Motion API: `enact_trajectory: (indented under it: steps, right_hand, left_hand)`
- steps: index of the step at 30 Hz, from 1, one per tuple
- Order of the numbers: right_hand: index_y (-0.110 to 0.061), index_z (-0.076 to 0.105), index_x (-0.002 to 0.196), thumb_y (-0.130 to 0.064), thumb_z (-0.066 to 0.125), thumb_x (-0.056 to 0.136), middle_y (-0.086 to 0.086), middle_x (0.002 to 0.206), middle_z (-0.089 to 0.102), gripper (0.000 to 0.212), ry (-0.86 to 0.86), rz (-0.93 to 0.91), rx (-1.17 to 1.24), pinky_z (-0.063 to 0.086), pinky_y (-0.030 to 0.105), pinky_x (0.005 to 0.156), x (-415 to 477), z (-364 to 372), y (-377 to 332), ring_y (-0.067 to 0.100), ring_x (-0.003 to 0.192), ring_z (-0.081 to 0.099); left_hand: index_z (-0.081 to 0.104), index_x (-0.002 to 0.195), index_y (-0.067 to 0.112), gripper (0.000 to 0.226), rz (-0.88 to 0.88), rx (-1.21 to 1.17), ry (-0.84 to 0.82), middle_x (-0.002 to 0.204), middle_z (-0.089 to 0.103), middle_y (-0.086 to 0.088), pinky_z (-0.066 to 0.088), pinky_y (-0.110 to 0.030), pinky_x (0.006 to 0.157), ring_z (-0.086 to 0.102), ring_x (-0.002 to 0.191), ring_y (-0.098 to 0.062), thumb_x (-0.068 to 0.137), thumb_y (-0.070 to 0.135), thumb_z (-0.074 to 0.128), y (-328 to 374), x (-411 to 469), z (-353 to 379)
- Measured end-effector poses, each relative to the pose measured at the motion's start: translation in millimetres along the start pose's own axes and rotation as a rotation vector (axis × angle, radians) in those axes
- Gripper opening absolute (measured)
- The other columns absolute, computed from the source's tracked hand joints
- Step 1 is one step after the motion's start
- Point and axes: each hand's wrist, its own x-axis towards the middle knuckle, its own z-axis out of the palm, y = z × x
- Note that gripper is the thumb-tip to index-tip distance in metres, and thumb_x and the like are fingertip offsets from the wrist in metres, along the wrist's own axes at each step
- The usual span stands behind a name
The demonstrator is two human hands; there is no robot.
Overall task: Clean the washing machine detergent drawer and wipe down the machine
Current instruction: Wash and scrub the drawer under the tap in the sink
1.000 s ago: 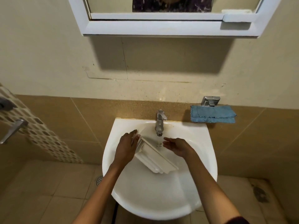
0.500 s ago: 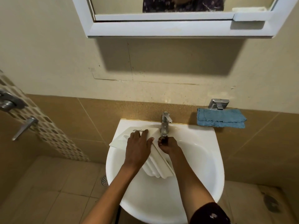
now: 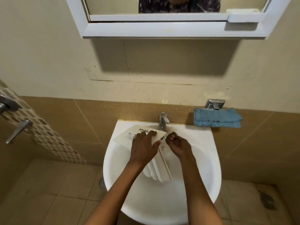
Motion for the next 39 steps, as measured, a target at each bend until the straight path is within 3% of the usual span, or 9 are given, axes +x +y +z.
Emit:
enact_trajectory:
  steps: [4,6,8,11,16,19,28,33,39]
  right_hand:
    - [-0.008,0.049,0.063,0.008,0.062,0.055,0.003,0.057,0.046,0.022,-0.327,0.014,-0.019,0.038,0.020,0.049,-17.0,30.3,-41.9,0.013,0.052,0.044]
    - [-0.009,0.051,0.066,0.009,0.058,0.067,0.002,0.055,0.050,0.019,-0.393,0.027,-0.223,0.039,0.019,0.043,-31.2,49.5,-56.2,0.012,0.047,0.047]
    - [-0.005,0.057,0.076,0.004,0.039,0.092,0.005,0.057,0.060,0.025,-0.300,0.014,-0.640,0.044,0.019,0.047,-43.4,70.2,-67.8,0.013,0.051,0.055]
    - [0.009,0.060,0.092,-0.001,0.029,0.099,0.013,0.069,0.064,0.033,-0.244,-0.047,-1.233,0.050,0.023,0.058,-67.5,96.1,-69.2,0.020,0.061,0.061]
    - [0.007,0.059,0.111,-0.006,0.047,0.095,0.017,0.094,0.064,0.024,0.049,-0.170,-1.764,0.050,0.027,0.060,-62.1,83.9,-64.7,0.023,0.066,0.059]
    - [0.005,0.055,0.112,-0.028,0.047,0.096,0.016,0.083,0.059,0.038,0.036,0.008,-1.619,0.052,0.035,0.056,-54.6,61.9,-39.0,0.028,0.062,0.059]
    - [0.007,0.061,0.107,-0.027,0.046,0.097,0.020,0.082,0.065,0.038,-0.030,-0.168,-1.135,0.058,0.036,0.064,-44.7,39.9,-16.6,0.027,0.062,0.065]
    - [0.008,0.053,0.118,-0.023,0.041,0.099,0.020,0.096,0.060,0.038,-0.069,-0.139,-1.131,0.055,0.024,0.046,-45.7,40.3,-19.5,0.022,0.064,0.062]
    - [-0.001,0.055,0.115,-0.026,0.037,0.101,0.009,0.083,0.063,0.035,-0.197,-0.130,-1.172,0.053,0.023,0.051,-45.9,43.2,-22.8,0.017,0.070,0.062]
  left_hand:
    - [0.048,0.133,0.022,0.047,0.000,-0.016,0.006,0.130,0.055,-0.005,0.033,-0.030,0.099,0.046,0.122,-0.022,0.091,0.043,0.050,3.4,2.8,-0.9]
    - [0.050,0.132,0.021,0.047,0.008,-0.035,-0.001,0.128,0.056,-0.006,0.033,-0.029,0.099,0.047,0.121,-0.022,0.090,0.042,0.053,6.8,3.1,-0.5]
    - [0.053,0.129,0.019,0.046,0.025,-0.054,-0.006,0.126,0.058,-0.007,0.034,-0.028,0.097,0.049,0.119,-0.023,0.088,0.041,0.056,11.1,3.3,0.6]
    - [0.053,0.129,0.016,0.049,0.046,-0.066,-0.008,0.124,0.060,-0.007,0.036,-0.027,0.095,0.051,0.118,-0.022,0.086,0.040,0.059,17.1,2.9,3.7]
    - [0.055,0.127,0.017,0.050,0.030,-0.141,-0.011,0.126,0.060,-0.003,0.037,-0.027,0.097,0.053,0.117,-0.018,0.084,0.042,0.062,17.3,1.9,7.2]
    - [0.055,0.126,0.017,0.048,0.041,-0.171,-0.006,0.124,0.061,-0.003,0.038,-0.027,0.097,0.054,0.116,-0.018,0.085,0.040,0.061,16.9,1.4,8.3]
    - [0.063,0.117,0.021,0.039,-0.049,-0.330,-0.121,0.103,0.066,-0.006,0.038,-0.019,0.076,0.057,0.086,-0.012,0.084,0.042,0.062,0.5,6.2,-12.1]
    - [0.061,0.115,0.016,0.042,-0.259,-0.225,0.179,0.111,0.058,-0.015,0.043,-0.036,0.092,0.056,0.105,-0.028,0.082,0.042,0.065,-39.4,23.5,-26.5]
    - [0.046,0.127,0.001,0.070,-0.420,-0.182,-0.091,0.123,0.058,-0.017,0.039,-0.033,0.089,0.050,0.119,-0.031,0.086,0.057,0.050,-59.3,31.5,-45.3]
